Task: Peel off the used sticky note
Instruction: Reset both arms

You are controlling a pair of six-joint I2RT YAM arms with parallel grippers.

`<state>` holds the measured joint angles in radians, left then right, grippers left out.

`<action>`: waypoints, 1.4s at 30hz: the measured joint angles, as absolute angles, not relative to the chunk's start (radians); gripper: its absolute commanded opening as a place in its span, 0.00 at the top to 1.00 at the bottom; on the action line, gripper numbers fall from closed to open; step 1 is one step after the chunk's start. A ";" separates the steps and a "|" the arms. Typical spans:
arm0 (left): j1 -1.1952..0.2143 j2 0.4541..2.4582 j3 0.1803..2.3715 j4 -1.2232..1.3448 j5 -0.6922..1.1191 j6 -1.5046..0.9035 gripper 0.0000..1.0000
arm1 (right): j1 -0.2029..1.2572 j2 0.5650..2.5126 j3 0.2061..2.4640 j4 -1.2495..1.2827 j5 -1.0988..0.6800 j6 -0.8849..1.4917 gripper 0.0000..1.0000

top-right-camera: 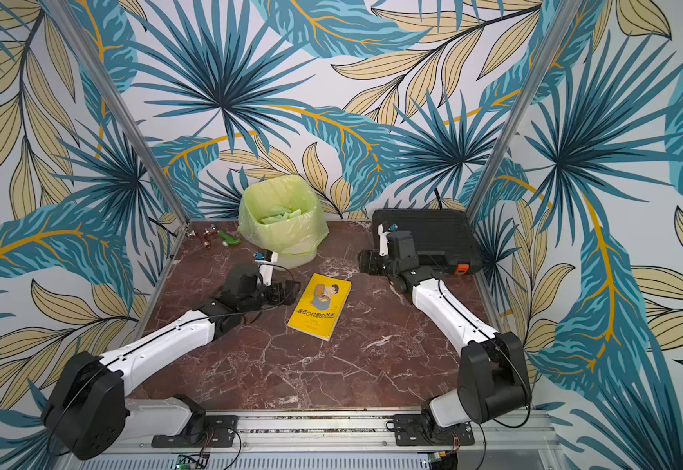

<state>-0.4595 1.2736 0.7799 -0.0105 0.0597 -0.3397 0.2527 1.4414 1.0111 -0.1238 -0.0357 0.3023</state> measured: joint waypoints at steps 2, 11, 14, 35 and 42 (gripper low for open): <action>-0.416 1.228 0.747 -0.004 0.012 -0.273 0.00 | 0.231 1.380 0.905 -0.093 0.024 0.293 0.01; -0.220 1.187 0.523 0.170 -0.115 -0.022 0.00 | 0.132 1.292 0.619 0.200 0.207 0.144 0.01; -0.169 1.221 0.446 0.307 -0.108 0.029 0.00 | 0.124 1.368 0.574 0.331 0.225 0.090 0.01; -0.125 1.510 0.316 0.912 -0.080 0.141 0.00 | 0.079 1.512 0.403 0.845 0.261 -0.011 0.01; -0.117 1.515 0.378 0.884 -0.181 0.099 0.00 | 0.078 1.517 0.393 0.883 0.260 -0.011 0.01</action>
<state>-0.1169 1.5150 0.3779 0.8841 -0.1806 0.0994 0.0780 1.5173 0.3927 0.8829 0.2600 -0.0113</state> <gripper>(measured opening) 0.999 0.994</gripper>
